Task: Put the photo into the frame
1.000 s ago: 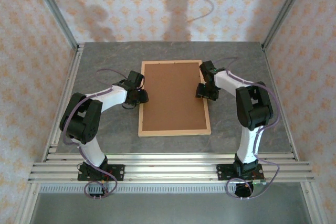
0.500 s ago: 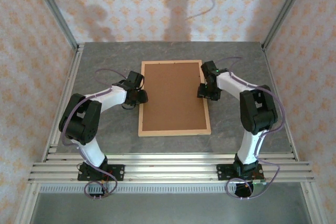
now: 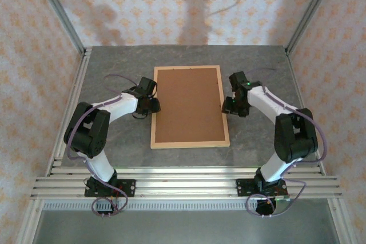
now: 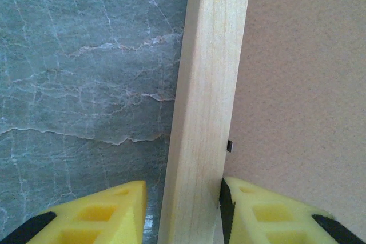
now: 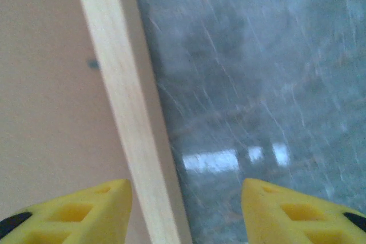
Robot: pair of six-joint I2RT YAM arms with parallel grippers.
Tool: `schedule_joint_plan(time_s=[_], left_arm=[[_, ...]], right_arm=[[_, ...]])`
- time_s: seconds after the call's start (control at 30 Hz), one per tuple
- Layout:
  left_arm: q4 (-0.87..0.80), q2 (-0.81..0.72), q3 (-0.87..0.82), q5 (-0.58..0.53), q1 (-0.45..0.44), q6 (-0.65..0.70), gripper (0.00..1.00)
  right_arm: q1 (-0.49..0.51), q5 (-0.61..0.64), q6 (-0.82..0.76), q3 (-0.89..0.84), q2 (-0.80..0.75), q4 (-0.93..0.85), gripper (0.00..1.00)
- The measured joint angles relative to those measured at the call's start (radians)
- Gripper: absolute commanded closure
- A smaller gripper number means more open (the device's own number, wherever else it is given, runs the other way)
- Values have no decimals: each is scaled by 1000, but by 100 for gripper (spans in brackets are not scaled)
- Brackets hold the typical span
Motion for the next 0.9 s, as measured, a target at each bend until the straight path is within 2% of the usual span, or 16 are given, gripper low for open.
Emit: schedule_joint_plan(time_s=[0.1,0.33,0.57,0.9], left_arm=[[4,0,0,6,0,3,72],[4,0,4,8,0,8,72],[3,1,5,8,0,7,72],[4,3,6,10,0,7,72]], right_arm=[[0,-9,9,-67,-40,-17,47],[8,-48,31,-159,-122,-38,48],[58,-83,56,-224,-166,-45,48],[68,-60,86,-245,-170,-29,48]])
